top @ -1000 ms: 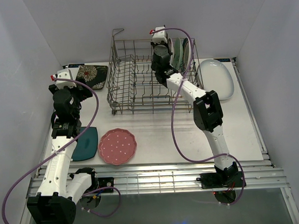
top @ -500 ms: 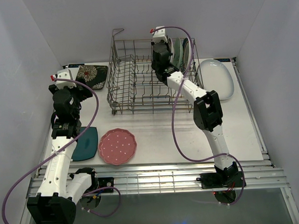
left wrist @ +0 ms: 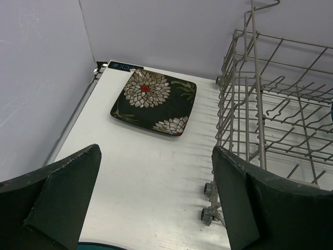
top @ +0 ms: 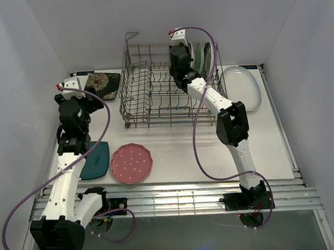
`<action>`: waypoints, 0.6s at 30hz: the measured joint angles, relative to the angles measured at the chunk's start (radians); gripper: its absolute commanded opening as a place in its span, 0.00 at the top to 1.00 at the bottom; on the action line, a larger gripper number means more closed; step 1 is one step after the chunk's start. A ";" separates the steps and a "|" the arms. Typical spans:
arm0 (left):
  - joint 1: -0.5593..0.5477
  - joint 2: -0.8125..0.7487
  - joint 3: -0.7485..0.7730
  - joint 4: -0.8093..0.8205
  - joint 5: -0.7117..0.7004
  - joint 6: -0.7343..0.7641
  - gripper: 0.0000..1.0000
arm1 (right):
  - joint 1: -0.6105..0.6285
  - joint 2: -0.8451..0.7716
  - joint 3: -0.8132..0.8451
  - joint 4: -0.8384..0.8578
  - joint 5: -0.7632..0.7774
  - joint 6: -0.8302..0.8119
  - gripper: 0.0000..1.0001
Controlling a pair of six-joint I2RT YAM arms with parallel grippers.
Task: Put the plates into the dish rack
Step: Insert the plate into the dish rack.
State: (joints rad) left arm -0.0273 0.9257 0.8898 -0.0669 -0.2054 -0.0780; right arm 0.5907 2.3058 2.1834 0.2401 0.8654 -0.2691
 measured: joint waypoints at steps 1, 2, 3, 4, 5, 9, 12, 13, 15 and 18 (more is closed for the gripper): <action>0.000 0.000 0.000 0.000 0.001 0.000 0.02 | 0.000 0.000 0.007 -0.010 0.000 0.001 0.92; 0.000 0.000 0.000 0.000 0.003 0.000 0.02 | 0.000 0.000 0.012 -0.017 0.001 0.003 0.92; 0.000 0.000 0.000 0.000 0.004 0.000 0.02 | 0.000 0.000 0.019 -0.022 0.002 0.005 0.92; 0.000 0.000 0.000 0.000 0.004 0.000 0.02 | 0.000 0.000 0.026 -0.026 0.003 0.006 0.92; 0.000 0.000 0.000 0.000 0.004 0.000 0.02 | 0.000 0.000 0.033 -0.030 0.005 0.008 0.92; 0.000 0.000 0.000 0.000 0.004 0.000 0.02 | -0.001 0.000 0.055 -0.030 0.016 0.010 0.92; 0.000 0.000 0.000 0.000 0.004 0.000 0.02 | -0.002 0.000 0.059 -0.033 0.023 0.013 0.92; 0.000 0.000 0.000 0.000 0.004 0.000 0.02 | -0.002 0.000 0.059 -0.037 0.025 0.015 0.92; 0.000 0.000 0.000 0.000 0.005 0.000 0.02 | -0.002 0.000 0.059 -0.045 0.027 0.020 0.92; 0.000 0.000 0.000 0.000 0.005 0.000 0.02 | -0.002 0.000 0.059 -0.068 0.027 0.034 0.92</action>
State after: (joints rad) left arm -0.0273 0.9257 0.8898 -0.0669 -0.2008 -0.0780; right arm 0.5892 2.3058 2.2425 0.1726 0.8921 -0.2348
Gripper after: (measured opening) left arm 0.978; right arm 0.125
